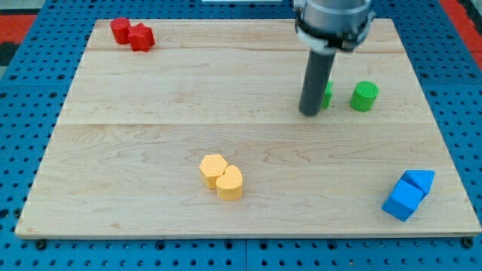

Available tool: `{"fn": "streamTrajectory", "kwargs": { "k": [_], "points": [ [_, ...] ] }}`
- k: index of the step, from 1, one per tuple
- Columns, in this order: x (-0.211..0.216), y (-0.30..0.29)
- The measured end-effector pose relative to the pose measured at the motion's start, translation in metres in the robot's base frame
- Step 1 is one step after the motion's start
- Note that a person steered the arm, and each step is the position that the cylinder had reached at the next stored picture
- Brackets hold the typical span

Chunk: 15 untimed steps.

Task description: Push the green star vertical to the green circle

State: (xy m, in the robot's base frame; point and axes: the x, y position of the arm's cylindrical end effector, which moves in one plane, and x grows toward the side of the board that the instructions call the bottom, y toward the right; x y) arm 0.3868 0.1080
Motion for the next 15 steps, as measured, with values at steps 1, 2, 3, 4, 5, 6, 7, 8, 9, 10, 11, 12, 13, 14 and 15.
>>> {"fn": "streamTrajectory", "kwargs": {
  "k": [1, 2, 3, 4, 5, 6, 7, 8, 9, 10, 11, 12, 13, 14, 15],
  "points": [
    [-0.071, 0.009],
    [-0.093, 0.007],
    [-0.052, 0.001],
    [-0.031, 0.043],
    [-0.079, 0.058],
    [-0.078, 0.089],
    [-0.055, 0.097],
    [-0.087, 0.1],
    [-0.135, 0.088],
    [-0.119, 0.119],
    [-0.1, 0.184],
    [-0.181, 0.17],
    [-0.167, 0.135],
    [-0.144, 0.117],
    [-0.082, 0.198]
  ]
}}
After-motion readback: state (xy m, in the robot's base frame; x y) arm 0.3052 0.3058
